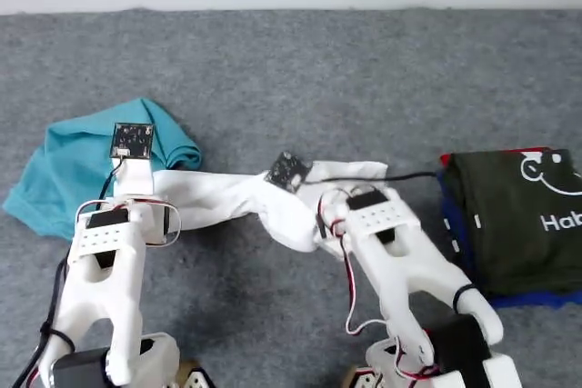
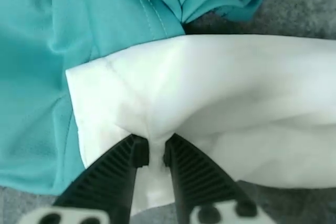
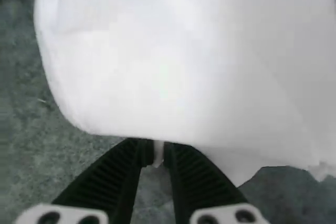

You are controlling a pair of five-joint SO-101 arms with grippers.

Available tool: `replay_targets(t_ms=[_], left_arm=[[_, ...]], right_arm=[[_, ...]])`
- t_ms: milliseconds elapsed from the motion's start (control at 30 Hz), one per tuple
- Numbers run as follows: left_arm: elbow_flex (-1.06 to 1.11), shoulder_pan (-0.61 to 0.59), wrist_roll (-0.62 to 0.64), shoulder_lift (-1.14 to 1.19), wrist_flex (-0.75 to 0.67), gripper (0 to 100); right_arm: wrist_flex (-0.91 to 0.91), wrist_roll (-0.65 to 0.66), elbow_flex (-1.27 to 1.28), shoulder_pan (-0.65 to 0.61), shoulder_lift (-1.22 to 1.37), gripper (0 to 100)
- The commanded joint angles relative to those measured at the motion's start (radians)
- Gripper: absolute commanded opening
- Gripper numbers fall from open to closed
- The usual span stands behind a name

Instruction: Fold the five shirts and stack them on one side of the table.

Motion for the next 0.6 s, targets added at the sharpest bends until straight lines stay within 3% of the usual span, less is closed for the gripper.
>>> replay_targets(t_ms=[0,233,567], left_arm=[[-0.001,0.000,0.006,-0.018,-0.012,2],[-0.001,0.000,0.006,-0.018,-0.012,2],[-0.001,0.000,0.006,-0.018,-0.012,2]], right_arm=[[0.179,0.000,-0.172,-0.002,-0.122,1.0],[0.456,0.003,-0.344,-0.007,-0.449,1.0],[0.572,0.002,-0.354,-0.001,-0.717,1.0]])
